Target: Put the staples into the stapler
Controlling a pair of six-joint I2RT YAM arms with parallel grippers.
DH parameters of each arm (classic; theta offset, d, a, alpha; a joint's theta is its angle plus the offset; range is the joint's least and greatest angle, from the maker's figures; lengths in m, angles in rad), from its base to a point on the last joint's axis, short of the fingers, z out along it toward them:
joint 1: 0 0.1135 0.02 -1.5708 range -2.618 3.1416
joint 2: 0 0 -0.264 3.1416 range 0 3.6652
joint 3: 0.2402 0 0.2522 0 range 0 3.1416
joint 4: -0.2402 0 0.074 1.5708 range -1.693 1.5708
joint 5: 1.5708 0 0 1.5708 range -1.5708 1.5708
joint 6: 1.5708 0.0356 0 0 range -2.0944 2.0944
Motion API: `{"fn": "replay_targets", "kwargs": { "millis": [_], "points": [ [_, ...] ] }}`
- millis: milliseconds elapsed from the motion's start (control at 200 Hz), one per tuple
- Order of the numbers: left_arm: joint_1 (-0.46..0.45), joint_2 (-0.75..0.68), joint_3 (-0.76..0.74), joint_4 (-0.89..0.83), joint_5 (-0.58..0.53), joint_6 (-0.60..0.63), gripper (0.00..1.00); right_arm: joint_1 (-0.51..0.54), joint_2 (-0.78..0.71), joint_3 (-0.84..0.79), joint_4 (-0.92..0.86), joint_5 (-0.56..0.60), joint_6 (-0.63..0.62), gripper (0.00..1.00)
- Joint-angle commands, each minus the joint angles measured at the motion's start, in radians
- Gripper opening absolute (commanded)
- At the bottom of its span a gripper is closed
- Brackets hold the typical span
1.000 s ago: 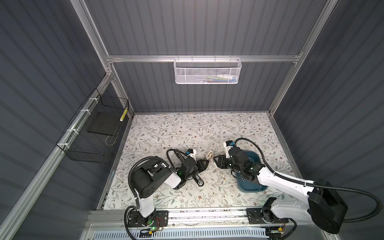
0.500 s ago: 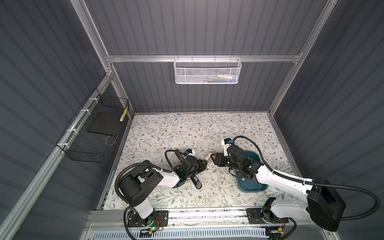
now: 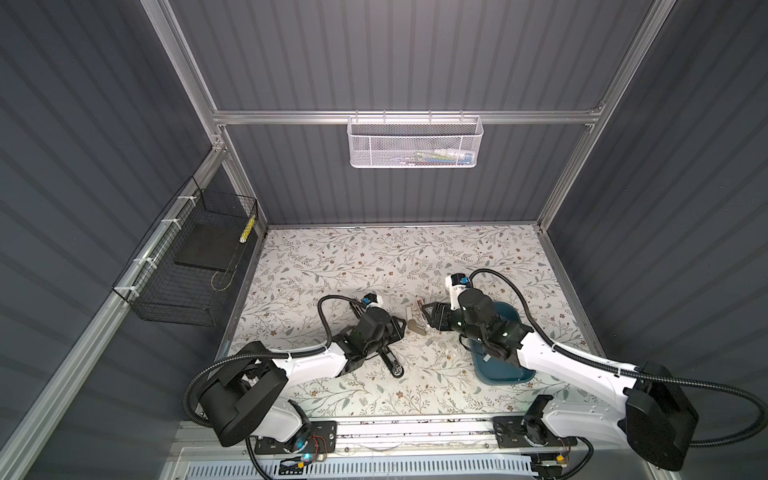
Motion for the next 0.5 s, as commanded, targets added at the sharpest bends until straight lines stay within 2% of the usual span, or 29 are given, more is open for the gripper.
{"fn": "replay_targets", "kwargs": {
  "millis": [0, 75, 145, 300, 360, 495],
  "points": [
    [-0.005, 0.006, 0.095, -0.159, -0.016, 0.102, 0.42, 0.007, 0.018, 0.015, -0.05, 0.04, -0.013, 0.6],
    [-0.007, 0.024, 0.139, -0.201, -0.002, 0.147, 0.49, 0.006, 0.036, 0.013, -0.069, 0.073, -0.02, 0.6],
    [-0.007, 0.043, 0.182, -0.231, 0.003, 0.184, 0.5, 0.004, 0.064, 0.012, -0.076, 0.105, -0.026, 0.58],
    [-0.003, 0.088, 0.269, -0.285, -0.027, 0.243, 0.53, -0.016, 0.126, 0.013, -0.058, 0.095, -0.048, 0.55],
    [0.004, 0.128, 0.328, -0.326, -0.028, 0.274, 0.56, -0.018, 0.136, 0.009, -0.045, 0.097, -0.06, 0.55],
    [0.013, 0.241, 0.486, -0.475, -0.062, 0.332, 0.57, -0.024, 0.134, 0.016, -0.063, 0.115, -0.076, 0.54]
  ]
}}
